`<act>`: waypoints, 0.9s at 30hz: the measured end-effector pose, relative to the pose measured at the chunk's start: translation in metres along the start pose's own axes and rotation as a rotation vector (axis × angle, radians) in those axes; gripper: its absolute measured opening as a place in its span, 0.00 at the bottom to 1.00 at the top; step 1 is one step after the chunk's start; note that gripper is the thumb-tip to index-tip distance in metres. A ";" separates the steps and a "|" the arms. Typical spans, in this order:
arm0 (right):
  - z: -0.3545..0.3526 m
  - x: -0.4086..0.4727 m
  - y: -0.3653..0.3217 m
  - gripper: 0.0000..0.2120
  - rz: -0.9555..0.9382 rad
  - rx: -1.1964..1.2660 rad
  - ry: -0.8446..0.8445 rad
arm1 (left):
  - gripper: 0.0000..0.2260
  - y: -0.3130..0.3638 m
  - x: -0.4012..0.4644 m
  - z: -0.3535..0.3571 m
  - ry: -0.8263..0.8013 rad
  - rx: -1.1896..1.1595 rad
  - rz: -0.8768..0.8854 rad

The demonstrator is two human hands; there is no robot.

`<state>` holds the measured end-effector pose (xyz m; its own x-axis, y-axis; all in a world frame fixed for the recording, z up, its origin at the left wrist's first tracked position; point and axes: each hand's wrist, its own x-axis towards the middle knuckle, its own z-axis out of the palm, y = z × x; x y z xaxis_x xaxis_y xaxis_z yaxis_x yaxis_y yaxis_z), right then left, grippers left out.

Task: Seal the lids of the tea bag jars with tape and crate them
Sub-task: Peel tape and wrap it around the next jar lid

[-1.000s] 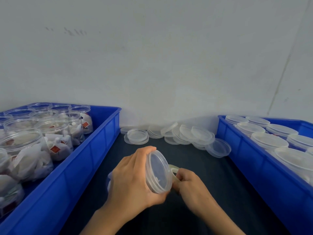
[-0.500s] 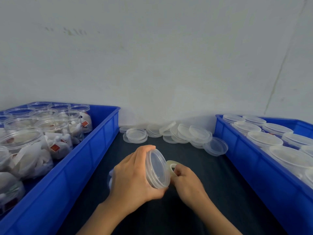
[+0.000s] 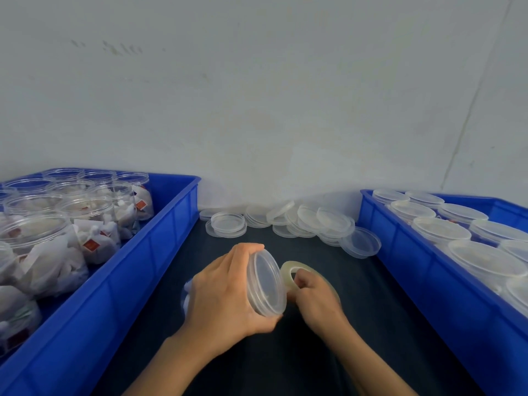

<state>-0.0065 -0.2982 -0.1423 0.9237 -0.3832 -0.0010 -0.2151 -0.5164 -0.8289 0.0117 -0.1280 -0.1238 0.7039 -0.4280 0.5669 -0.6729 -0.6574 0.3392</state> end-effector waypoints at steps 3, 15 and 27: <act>-0.002 0.001 0.002 0.15 0.001 0.009 0.004 | 0.42 0.002 -0.001 -0.001 -0.022 -0.003 -0.001; 0.007 0.006 0.007 0.13 -0.007 0.000 0.044 | 0.43 0.004 -0.003 -0.001 0.030 0.015 0.042; -0.008 0.000 0.014 0.05 -0.147 -0.099 0.117 | 0.36 0.017 0.006 0.001 0.021 -0.412 -0.164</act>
<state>-0.0121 -0.3119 -0.1495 0.9057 -0.3813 0.1853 -0.1164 -0.6439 -0.7562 0.0048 -0.1421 -0.1160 0.8069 -0.3232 0.4944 -0.5902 -0.4112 0.6946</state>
